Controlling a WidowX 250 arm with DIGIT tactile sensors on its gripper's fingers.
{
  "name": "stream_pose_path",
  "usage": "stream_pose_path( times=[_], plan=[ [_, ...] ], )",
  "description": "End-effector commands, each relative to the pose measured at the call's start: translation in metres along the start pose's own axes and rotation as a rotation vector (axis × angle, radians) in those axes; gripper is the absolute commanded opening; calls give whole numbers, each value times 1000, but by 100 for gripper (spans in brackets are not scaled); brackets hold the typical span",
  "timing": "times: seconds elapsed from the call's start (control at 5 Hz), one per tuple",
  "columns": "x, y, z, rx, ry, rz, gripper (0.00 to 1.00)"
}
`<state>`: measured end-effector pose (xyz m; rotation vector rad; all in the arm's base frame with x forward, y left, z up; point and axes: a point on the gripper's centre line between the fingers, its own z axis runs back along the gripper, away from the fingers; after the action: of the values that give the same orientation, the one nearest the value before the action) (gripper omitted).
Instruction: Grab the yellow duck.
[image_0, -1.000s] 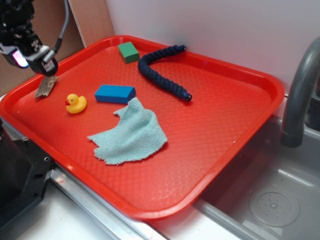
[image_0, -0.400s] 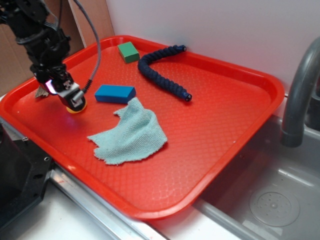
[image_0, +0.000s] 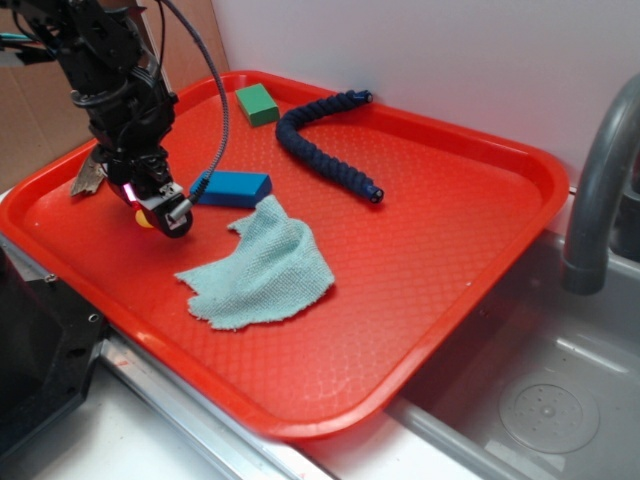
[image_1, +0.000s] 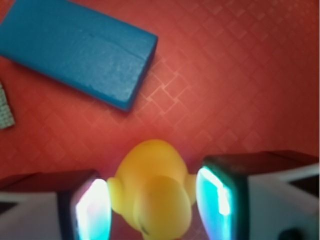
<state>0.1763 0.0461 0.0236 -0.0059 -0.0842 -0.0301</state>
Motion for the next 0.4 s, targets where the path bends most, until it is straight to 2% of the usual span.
stream_pose_path(
  times=[0.0,0.2],
  plan=[
    [4,-9,63,8,-48,6,0],
    [-3,-27,113,116,-69,106,0]
  ],
)
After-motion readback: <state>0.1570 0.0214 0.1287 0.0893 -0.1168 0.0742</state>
